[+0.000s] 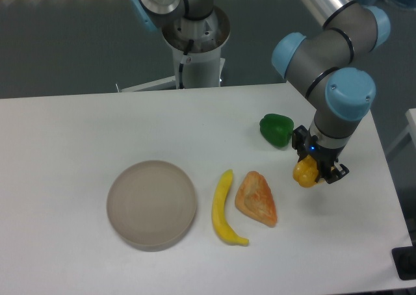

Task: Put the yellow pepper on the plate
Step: 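Lift the grasped yellow pepper up from the table with the gripper, then carry the yellow pepper over the banana toward the beige plate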

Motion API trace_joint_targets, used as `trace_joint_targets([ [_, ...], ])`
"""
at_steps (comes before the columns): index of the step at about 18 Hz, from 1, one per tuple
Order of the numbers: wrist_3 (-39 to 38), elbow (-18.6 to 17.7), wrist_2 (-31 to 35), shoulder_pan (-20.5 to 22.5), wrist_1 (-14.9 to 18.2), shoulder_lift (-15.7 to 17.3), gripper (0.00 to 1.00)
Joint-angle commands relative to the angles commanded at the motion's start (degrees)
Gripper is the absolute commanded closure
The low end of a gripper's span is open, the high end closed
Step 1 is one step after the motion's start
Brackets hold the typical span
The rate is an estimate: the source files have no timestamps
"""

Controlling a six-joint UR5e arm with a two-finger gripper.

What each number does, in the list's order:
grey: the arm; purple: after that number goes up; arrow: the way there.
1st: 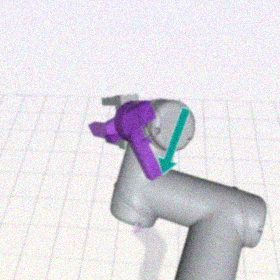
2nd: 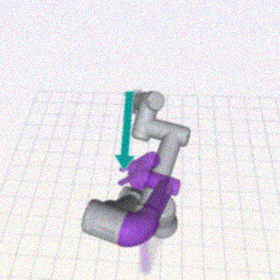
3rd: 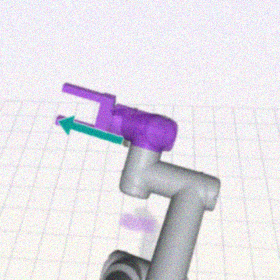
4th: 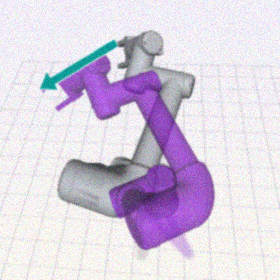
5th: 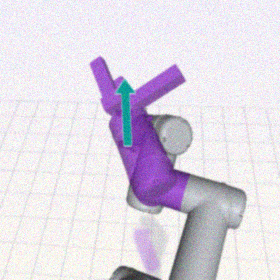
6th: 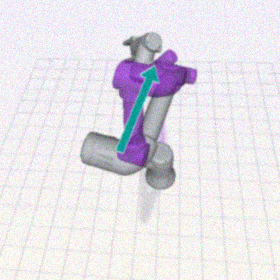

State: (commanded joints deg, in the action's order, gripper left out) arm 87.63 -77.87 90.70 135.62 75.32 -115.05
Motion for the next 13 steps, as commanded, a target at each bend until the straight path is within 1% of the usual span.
trace_joint_targets([
  [5,-0.26,0.09,-0.26,-0.52,0.17,0.09,0.92],
  [7,-3.06,0.0,-2.1,-1.14,0.44,0.7,0.92],
  [9,-5.96,-0.87,-4.04,-2.98,0.7,2.28,0.93],
  [10,-7.98,-1.57,-4.48,-4.73,0.62,2.63,0.93],
  [11,-8.69,-1.58,-4.57,-6.23,0.53,2.55,0.93],
  [13,-12.47,-1.76,-4.75,-9.65,0.09,2.37,0.94],
])
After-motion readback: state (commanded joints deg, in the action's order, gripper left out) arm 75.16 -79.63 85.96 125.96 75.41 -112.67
